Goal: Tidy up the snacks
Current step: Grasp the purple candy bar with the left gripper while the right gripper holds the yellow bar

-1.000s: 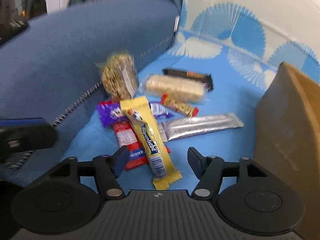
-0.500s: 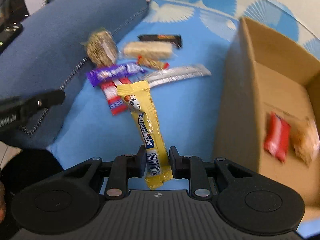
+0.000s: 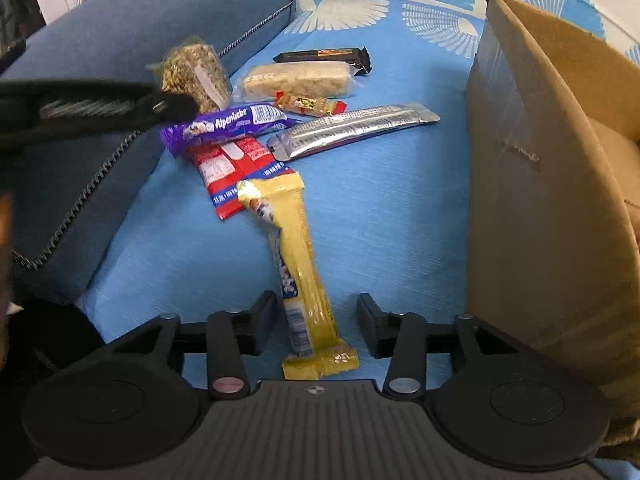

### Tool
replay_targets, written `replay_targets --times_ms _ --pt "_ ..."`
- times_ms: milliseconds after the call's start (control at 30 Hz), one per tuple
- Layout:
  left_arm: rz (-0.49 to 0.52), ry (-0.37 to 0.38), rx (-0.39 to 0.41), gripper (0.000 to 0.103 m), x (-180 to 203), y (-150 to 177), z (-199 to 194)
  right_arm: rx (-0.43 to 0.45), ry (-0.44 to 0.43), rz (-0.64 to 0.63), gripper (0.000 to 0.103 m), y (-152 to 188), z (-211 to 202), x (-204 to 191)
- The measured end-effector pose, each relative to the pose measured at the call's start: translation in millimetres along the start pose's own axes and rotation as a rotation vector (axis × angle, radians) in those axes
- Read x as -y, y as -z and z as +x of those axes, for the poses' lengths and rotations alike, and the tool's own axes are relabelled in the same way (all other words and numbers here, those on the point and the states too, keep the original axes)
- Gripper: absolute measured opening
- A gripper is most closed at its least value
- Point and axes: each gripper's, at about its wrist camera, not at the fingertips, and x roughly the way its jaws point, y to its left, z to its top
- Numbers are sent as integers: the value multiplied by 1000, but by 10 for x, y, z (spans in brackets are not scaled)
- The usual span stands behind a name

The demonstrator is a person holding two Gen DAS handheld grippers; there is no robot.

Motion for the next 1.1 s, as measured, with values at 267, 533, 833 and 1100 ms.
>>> replay_targets --times_ms 267,533,833,1100 --pt "88 -57 -162 22 39 107 347 19 -15 -7 49 -42 12 19" --pt "-157 32 -243 18 -325 331 -157 33 -26 -28 43 -20 -23 -26" --pt "-229 151 -356 21 -340 583 -286 23 -52 33 26 20 -128 5" --pt "-231 168 -364 31 -344 596 -271 41 -56 39 37 4 -185 -70"
